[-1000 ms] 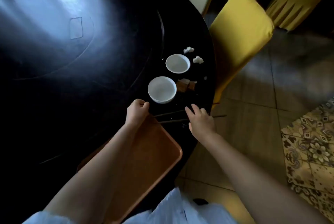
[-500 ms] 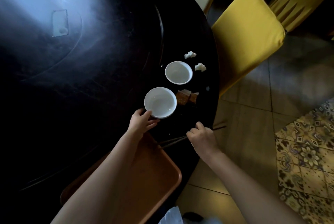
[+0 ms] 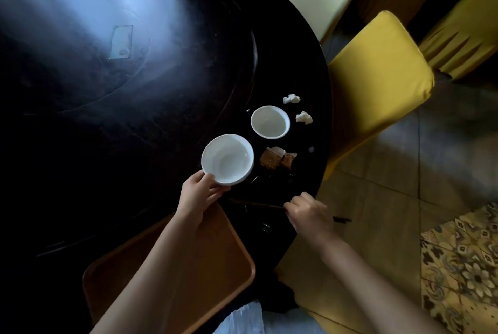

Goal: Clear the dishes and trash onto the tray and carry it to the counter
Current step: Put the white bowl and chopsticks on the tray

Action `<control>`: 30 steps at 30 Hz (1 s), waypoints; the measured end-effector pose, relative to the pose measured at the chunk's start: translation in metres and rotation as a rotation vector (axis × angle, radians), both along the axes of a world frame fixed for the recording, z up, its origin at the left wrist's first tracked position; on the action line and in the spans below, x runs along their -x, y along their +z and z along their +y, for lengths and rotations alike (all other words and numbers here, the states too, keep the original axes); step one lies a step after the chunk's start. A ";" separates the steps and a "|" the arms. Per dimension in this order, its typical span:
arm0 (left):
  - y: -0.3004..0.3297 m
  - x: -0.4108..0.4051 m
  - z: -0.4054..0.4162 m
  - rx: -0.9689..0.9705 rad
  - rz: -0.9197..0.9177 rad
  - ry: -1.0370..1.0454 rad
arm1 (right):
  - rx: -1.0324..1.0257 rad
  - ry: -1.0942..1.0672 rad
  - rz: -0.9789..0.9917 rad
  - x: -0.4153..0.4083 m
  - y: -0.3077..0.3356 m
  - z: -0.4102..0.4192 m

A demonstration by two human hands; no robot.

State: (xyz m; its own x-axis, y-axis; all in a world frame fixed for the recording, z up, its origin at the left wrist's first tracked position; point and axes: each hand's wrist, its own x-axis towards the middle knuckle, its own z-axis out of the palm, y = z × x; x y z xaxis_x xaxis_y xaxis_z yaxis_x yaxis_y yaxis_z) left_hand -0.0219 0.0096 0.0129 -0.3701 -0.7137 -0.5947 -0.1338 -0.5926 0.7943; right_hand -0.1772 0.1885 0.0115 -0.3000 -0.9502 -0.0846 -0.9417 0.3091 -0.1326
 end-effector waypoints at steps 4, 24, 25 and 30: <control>0.021 -0.033 0.029 0.046 0.076 0.182 | -0.066 0.003 -0.099 0.020 0.004 0.006; -0.035 -0.177 0.122 -0.112 -0.176 0.608 | 0.039 0.327 -0.387 -0.042 0.042 -0.101; -0.035 -0.183 0.120 -0.110 -0.178 0.592 | 0.027 0.352 -0.356 -0.054 0.042 -0.107; -0.035 -0.212 0.116 -0.101 -0.198 0.494 | -0.073 0.470 -0.214 -0.114 0.030 -0.130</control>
State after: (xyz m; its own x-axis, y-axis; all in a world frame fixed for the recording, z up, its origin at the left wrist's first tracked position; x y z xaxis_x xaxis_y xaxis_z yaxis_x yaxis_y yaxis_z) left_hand 0.1898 0.1257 -0.0225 0.1215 -0.7101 -0.6936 0.0387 -0.6948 0.7181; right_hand -0.0630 0.0587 0.0416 0.1889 -0.9675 -0.1679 -0.9352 -0.1251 -0.3312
